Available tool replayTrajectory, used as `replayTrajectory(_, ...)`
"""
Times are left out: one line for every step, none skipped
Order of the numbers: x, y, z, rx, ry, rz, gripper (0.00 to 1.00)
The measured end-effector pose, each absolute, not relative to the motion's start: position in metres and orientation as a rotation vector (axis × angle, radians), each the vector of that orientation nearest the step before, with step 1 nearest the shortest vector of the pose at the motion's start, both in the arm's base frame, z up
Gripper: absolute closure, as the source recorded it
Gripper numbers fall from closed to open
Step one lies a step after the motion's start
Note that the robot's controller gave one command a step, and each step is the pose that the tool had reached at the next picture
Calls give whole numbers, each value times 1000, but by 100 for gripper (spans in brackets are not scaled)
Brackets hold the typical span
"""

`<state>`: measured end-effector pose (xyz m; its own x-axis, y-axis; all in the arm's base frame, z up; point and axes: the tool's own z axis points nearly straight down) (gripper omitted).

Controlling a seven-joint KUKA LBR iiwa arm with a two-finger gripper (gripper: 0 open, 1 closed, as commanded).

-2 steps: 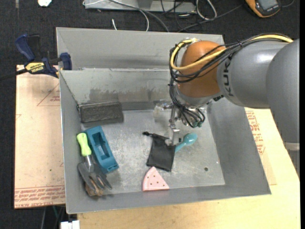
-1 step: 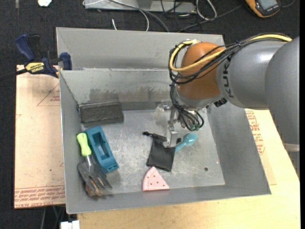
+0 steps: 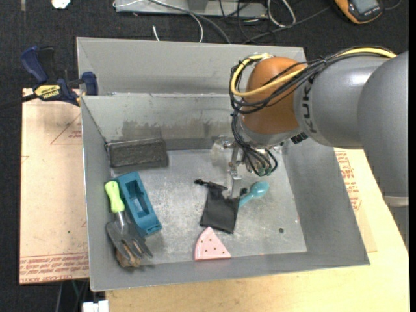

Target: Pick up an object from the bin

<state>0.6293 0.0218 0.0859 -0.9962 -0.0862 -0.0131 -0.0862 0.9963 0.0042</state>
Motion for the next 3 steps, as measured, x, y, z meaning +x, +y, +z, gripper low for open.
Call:
replayTrajectory(626, 25, 86, -70, 3131, 11, 0)
replayTrajectory(629, 19, 74, -20, 3129, 10, 0)
replayTrajectory(631, 21, 73, -256, 3116, 10, 0)
